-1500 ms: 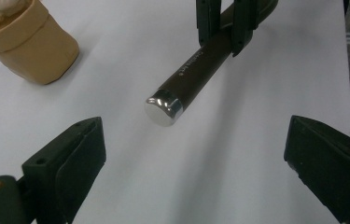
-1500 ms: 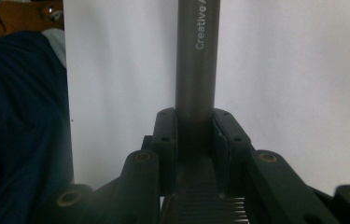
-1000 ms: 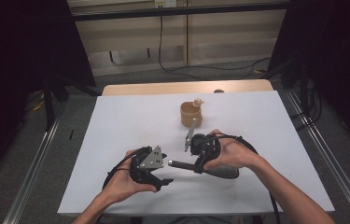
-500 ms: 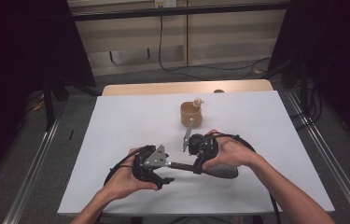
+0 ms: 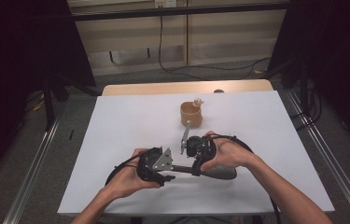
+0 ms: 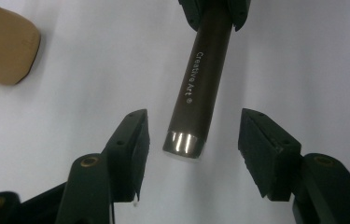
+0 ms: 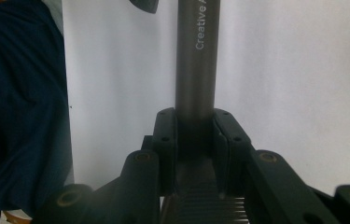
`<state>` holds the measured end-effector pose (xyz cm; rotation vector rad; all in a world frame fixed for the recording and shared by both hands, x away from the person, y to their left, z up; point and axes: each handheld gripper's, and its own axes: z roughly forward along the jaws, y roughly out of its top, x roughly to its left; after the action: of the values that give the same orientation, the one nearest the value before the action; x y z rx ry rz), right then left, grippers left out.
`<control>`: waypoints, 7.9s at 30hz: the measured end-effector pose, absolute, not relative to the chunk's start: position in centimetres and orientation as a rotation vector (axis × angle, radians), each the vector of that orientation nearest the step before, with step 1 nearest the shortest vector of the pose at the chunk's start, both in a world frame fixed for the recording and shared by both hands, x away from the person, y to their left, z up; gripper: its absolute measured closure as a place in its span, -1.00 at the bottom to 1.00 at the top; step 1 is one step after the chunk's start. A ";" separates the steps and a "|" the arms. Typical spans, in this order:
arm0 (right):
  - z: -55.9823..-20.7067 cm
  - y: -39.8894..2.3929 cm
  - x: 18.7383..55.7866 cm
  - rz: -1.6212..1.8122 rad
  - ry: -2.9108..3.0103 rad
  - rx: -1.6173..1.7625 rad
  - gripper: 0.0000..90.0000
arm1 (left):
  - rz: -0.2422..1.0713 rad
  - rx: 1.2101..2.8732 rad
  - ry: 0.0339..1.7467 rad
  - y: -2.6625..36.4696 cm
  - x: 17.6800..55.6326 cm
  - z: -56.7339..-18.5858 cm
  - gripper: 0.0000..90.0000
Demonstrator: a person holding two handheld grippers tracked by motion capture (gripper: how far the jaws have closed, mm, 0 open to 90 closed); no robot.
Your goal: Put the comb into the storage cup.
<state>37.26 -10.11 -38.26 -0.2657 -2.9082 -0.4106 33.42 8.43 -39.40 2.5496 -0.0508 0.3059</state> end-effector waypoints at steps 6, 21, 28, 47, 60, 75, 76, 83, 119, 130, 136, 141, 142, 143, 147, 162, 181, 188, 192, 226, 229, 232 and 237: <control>-38.3 -9.9 37.1 -0.411 -2.904 -0.245 0.61 | 0.334 2.579 -0.100 8.0 33.5 -39.4 0.22; -38.4 -9.3 36.8 -0.420 -2.874 -0.294 0.61 | 0.352 2.595 -0.187 7.5 33.2 -39.6 0.50; -38.5 -9.4 36.9 -0.419 -2.874 -0.261 0.62 | 0.356 2.581 -0.198 7.4 33.0 -39.7 0.50; -38.3 -10.2 37.5 -0.471 -2.862 -0.275 0.52 | 0.257 2.558 -0.155 7.7 33.2 -40.0 0.61; -37.0 -11.7 37.8 -0.650 -2.892 -0.441 -0.36 | 0.211 2.504 -0.027 9.1 34.3 -40.6 0.61; -35.9 -16.2 36.6 -1.018 -2.873 -0.656 -0.72 | 0.079 2.411 0.152 10.6 35.8 -41.2 0.61; -35.9 -16.4 36.5 -1.033 -2.866 -0.663 -0.73 | 0.084 2.411 0.171 10.8 35.9 -41.2 0.61; -36.0 -17.4 35.3 -1.160 -2.836 -0.698 -0.81 | 0.059 2.370 0.237 11.6 36.5 -41.4 0.61; -39.4 -19.8 32.4 -1.745 -2.610 -1.063 -0.84 | 0.126 2.089 0.351 13.0 35.8 -40.6 0.62; -40.5 -19.6 32.2 -2.019 -2.482 -1.150 -0.91 | 0.144 1.986 0.372 13.3 35.6 -40.1 0.62; -40.6 -19.0 31.8 -2.073 -2.457 -1.113 -0.94 | 0.148 1.951 0.361 13.3 35.6 -40.0 0.62; -40.5 -18.8 31.7 -2.161 -2.349 -1.089 -0.96 | 0.156 1.927 0.361 12.9 35.4 -40.0 0.62; -40.5 -18.8 31.8 -2.169 -2.340 -1.089 -0.96 | 0.153 1.923 0.358 12.8 35.4 -39.9 0.62; -40.5 -18.7 31.8 -2.180 -2.326 -1.086 -0.95 | 0.155 1.921 0.363 12.7 35.4 -39.9 0.62; -40.7 -18.5 31.9 -2.202 -2.256 -1.096 -0.92 | 0.156 1.916 0.367 12.5 35.4 -39.7 0.62; -40.0 -17.5 32.8 -2.278 -1.974 -1.140 -0.64 | 0.195 1.899 0.344 11.0 35.5 -38.7 0.62; -41.2 -16.5 33.7 -2.246 -1.787 -1.202 0.23 | 0.205 1.897 0.324 10.8 35.3 -39.2 0.62; -41.7 -16.6 33.9 -2.251 -1.732 -1.204 0.48 | 0.208 1.906 0.320 10.8 35.4 -39.5 0.62; -41.8 -16.6 34.0 -2.240 -1.701 -1.213 0.50 | 0.214 1.912 0.314 10.8 35.3 -39.5 0.61; -41.8 -16.4 33.8 -2.274 -1.757 -1.144 0.62 | 0.216 1.918 0.335 10.2 35.0 -40.4 0.27; -41.8 -16.4 33.8 -2.279 -1.774 -1.141 0.62 | 0.226 1.900 0.365 10.2 35.0 -40.6 0.01; -41.7 -16.5 33.9 -2.282 -1.792 -1.139 0.62 | 0.244 1.885 0.407 10.5 35.1 -40.7 -0.18; -41.6 -16.8 34.0 -2.291 -1.834 -1.137 0.62 | 0.258 1.863 0.443 11.0 35.3 -40.9 -0.54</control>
<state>33.97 -16.82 -41.61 -1.1367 -1.8338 -2.2909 35.26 11.04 -40.93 1.8626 0.4430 0.2578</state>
